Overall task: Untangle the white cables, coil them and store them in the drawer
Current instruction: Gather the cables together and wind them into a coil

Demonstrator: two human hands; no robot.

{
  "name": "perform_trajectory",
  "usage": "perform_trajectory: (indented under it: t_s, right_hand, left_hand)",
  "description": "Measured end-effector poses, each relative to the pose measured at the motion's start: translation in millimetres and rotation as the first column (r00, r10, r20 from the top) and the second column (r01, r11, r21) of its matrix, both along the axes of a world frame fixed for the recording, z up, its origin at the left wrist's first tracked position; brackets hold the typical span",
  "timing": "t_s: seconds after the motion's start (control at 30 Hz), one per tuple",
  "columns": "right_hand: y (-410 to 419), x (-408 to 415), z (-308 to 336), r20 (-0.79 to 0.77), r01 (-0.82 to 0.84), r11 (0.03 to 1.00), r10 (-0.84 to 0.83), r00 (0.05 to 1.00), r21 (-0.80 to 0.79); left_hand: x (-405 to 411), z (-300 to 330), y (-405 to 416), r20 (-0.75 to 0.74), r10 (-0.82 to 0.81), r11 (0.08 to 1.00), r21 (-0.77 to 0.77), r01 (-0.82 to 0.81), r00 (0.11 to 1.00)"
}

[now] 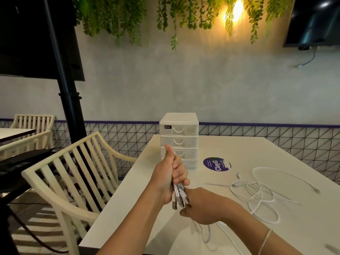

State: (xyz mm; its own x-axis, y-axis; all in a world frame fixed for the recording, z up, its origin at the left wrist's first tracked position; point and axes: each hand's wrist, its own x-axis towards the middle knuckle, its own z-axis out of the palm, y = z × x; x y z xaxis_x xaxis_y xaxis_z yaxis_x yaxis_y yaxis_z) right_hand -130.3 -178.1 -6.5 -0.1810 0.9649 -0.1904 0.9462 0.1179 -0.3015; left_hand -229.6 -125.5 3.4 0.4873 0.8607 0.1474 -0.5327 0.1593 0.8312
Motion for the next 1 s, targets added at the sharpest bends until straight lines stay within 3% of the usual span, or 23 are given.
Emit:
perform_trajectory:
  t_s: [0.27, 0.5, 0.73, 0.87, 1.0]
  right_hand:
    - [-9.0, 5.7, 20.8, 0.211, -0.052, 0.998, 0.045, 0.976, 0.028]
    - [-13.0, 12.0, 45.1, 0.100, -0.027, 0.999, 0.025, 0.995, 0.020]
    - [-9.0, 18.2, 58.3, 0.115, -0.036, 0.999, 0.037, 0.993, -0.006]
    - [-10.1, 19.2, 64.0, 0.149, -0.044, 0.999, 0.043, 0.988, 0.004]
    - [-12.3, 25.0, 72.2, 0.183, -0.055, 0.997, 0.044, 0.982, 0.050]
  left_hand:
    - [0.7, 0.3, -4.9, -0.303, 0.103, 0.986, 0.159, -0.056, 0.948]
    - [5.9, -4.2, 7.3, -0.444, 0.341, 0.907, 0.387, -0.166, 0.829]
    - [9.5, -3.6, 1.5, -0.608, 0.532, 0.792, 0.603, -0.093, 0.589]
    - [13.8, 3.7, -3.3, -0.649, 0.567, 0.765, 0.643, -0.032, 0.507]
    - [14.8, -0.1, -6.2, -0.714, 0.410, 0.830, 0.550, 0.091, 0.568]
